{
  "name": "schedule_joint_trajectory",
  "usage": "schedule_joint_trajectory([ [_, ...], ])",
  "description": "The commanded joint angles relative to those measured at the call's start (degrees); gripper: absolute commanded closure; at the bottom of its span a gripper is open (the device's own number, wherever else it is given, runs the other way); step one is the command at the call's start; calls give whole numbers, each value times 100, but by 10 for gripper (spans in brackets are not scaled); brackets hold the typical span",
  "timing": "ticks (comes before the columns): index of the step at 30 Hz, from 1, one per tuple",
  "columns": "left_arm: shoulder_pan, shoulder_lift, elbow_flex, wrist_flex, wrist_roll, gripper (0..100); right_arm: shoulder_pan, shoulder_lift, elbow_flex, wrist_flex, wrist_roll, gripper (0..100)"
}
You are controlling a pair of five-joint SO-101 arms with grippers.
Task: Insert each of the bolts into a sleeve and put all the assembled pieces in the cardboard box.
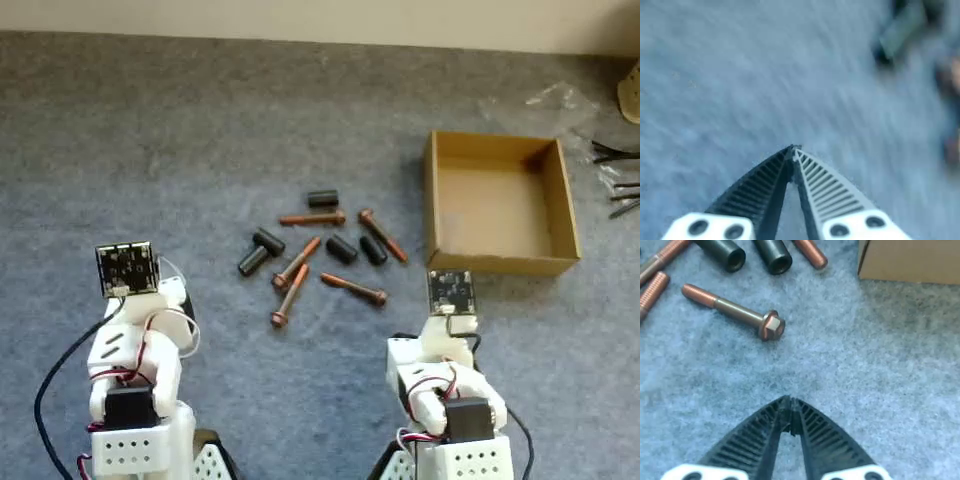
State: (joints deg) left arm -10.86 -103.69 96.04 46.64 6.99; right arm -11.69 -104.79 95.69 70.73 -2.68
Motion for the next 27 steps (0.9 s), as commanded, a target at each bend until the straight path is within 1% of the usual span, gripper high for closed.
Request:
schedule_joint_trajectory([
  [1, -48, -48, 110, 1767, 35, 991, -48, -40, 646, -92, -62, 992],
  [5, -40, -48, 110, 2374, 35, 990, -48, -40, 646, -92, -62, 992],
  [10, 31, -48, 110, 2901, 35, 989, -48, -40, 646, -101, -62, 992],
  [15, 180, -48, 110, 2901, 35, 990, -40, -40, 646, -101, -62, 992],
  [20, 884, -57, 110, 2892, 26, 990, -40, -40, 646, -110, -62, 992],
  [23, 884, -57, 110, 2884, 18, 989, -40, -40, 637, -119, -53, 992],
  [24, 901, -66, 110, 2796, -79, 989, -40, -40, 637, -127, -53, 992],
  [27, 892, -66, 110, 2066, -677, 989, 40, -40, 629, -321, -53, 992],
])
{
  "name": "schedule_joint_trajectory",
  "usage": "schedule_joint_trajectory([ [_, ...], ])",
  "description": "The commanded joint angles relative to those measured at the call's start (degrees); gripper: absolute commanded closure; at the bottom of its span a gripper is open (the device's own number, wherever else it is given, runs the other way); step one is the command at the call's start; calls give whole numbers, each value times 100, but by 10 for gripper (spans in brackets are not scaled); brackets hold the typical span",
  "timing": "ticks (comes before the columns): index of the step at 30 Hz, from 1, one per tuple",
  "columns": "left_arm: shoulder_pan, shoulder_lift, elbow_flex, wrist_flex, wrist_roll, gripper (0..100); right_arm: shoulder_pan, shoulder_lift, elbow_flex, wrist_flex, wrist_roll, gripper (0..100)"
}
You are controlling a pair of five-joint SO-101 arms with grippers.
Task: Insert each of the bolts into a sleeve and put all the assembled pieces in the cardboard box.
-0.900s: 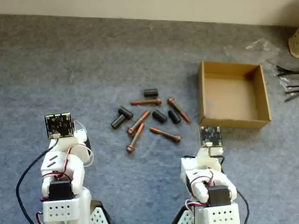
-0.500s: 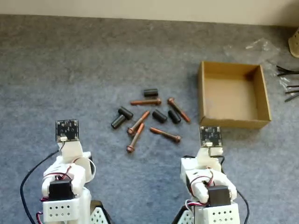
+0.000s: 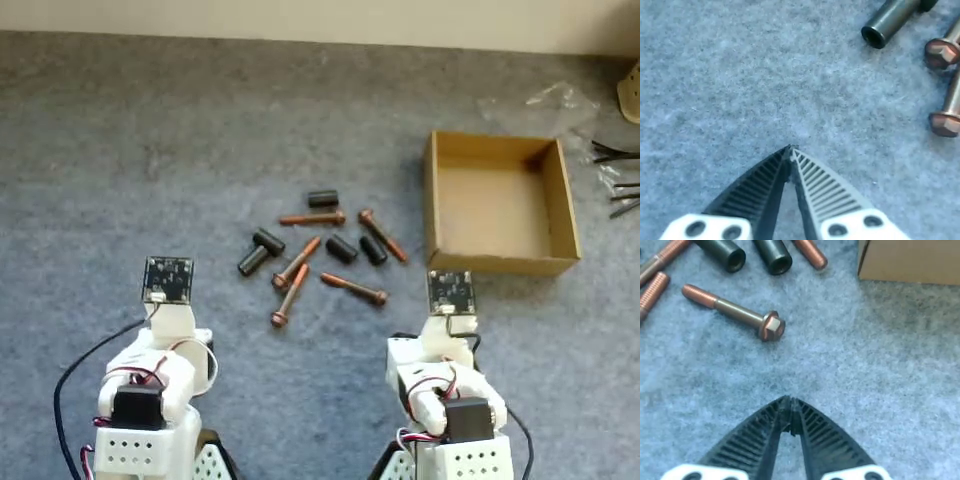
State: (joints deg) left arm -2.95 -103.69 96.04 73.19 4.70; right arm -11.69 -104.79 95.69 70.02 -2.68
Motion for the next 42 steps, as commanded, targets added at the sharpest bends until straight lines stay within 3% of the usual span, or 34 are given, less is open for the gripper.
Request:
schedule_joint_trajectory([
  [1, 92, -66, 92, -818, -756, 989, 145, -40, 629, -251, -53, 992],
  [4, 92, -57, 110, -1134, -1802, 989, 497, -40, 629, -488, -18, 989],
  [7, 92, -66, -31, -1152, -2725, 989, 681, -40, 629, -655, 536, 989],
  [10, 84, -66, -330, -1125, -3156, 992, 787, -40, 629, -655, 1284, 989],
  [16, -215, -48, -840, -1116, -2637, 990, 884, -40, 629, -655, 2611, 989],
  [22, -453, -48, -884, -1116, -2549, 990, 910, -40, 611, -664, 2629, 989],
  [29, -523, -40, -1191, -1002, -2523, 991, 1455, -40, 497, -945, 2637, 989],
  [33, -523, -40, -1956, -501, -2382, 993, 1578, -13, -110, -365, 2646, 989],
  [42, -488, 215, -2396, -501, -2400, 993, 1569, 4, -1833, 426, 3314, 989],
])
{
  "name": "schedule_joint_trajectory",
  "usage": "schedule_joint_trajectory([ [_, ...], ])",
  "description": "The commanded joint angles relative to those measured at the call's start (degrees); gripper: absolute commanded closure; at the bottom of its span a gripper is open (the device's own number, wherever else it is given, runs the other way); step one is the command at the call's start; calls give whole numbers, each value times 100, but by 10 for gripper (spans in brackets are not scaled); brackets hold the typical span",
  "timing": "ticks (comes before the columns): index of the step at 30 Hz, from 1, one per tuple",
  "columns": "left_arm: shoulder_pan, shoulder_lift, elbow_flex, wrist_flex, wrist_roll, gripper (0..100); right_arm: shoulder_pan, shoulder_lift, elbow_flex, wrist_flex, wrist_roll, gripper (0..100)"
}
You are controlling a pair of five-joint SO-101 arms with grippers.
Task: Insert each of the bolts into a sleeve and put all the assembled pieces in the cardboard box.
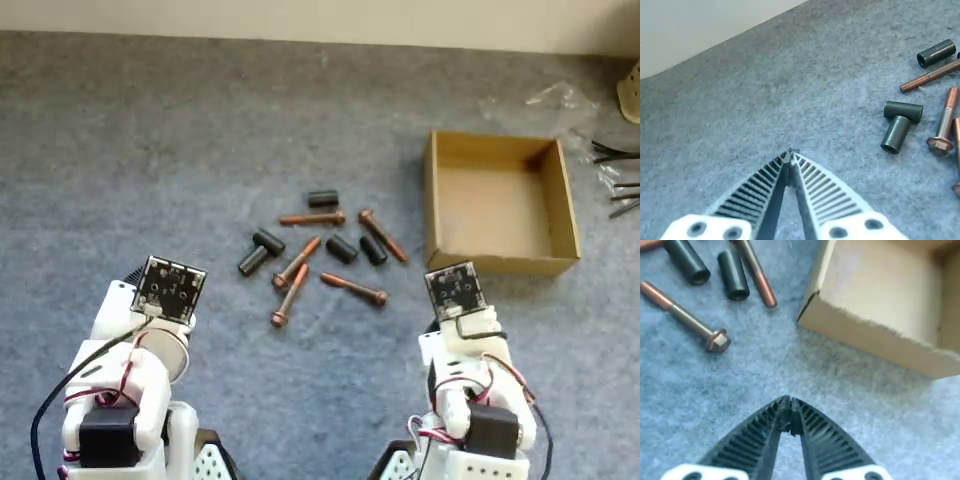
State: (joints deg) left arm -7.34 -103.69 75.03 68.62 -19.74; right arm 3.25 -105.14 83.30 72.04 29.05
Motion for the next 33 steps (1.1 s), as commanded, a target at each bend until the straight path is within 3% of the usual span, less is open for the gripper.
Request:
schedule_joint_trajectory([
  [1, -48, 409, -365, -44, 44, 993, 75, 40, -725, 277, 141, 989],
  [12, -48, 3618, -2677, 185, 62, 993, 101, 48, -1235, 374, 132, 989],
  [18, 57, 4769, -2923, -79, 422, 993, 101, 303, -1780, 356, 132, 988],
  [23, 453, 5262, -2870, -475, 1073, 992, 75, 2281, -2782, 338, -149, 988],
  [29, 813, 5332, -1974, -1407, 1108, 990, 57, 4532, -4163, 365, -492, 988],
  [33, 787, 5332, -1499, -1987, 1108, 990, -321, 5710, -4708, 365, -563, 988],
])
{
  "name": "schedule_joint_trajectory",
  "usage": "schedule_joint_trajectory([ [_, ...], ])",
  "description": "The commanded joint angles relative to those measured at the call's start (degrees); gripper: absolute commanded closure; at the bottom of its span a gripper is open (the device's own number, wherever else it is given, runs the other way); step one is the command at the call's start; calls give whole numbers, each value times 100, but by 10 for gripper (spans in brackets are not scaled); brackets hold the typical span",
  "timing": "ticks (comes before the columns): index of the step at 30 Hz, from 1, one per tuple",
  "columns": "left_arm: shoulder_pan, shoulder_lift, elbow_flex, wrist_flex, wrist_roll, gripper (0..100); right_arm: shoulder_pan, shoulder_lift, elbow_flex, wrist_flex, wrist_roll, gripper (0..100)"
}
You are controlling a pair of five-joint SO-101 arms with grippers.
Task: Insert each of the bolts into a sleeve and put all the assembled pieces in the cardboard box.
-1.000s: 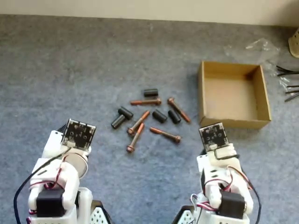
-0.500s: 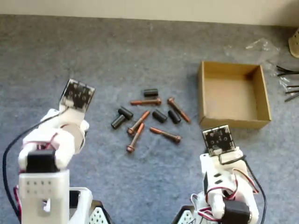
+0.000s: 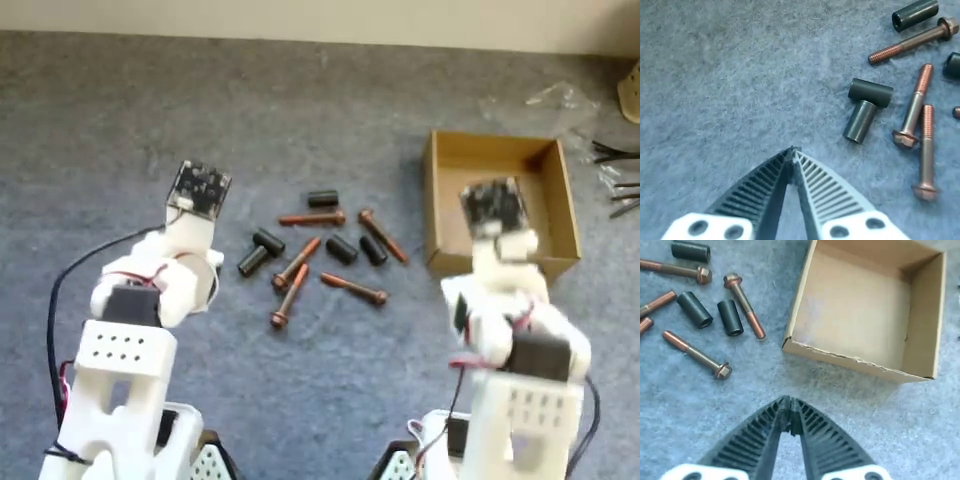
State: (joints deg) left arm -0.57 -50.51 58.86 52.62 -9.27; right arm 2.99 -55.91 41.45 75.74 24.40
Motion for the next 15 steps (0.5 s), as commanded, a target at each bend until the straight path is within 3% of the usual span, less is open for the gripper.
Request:
schedule_joint_trajectory([
  [1, 110, 13, 163, -413, 62, 990, -418, 1059, -620, -4, -97, 988],
  [7, -92, 13, 189, -422, 62, 990, -848, 2308, -1007, -171, -105, 988],
  [12, -312, 13, 233, -422, 62, 991, -1059, 2809, -954, -1508, -97, 988],
  [15, -312, 13, 409, -440, 62, 990, -1191, 3099, -910, -1666, -211, 988],
])
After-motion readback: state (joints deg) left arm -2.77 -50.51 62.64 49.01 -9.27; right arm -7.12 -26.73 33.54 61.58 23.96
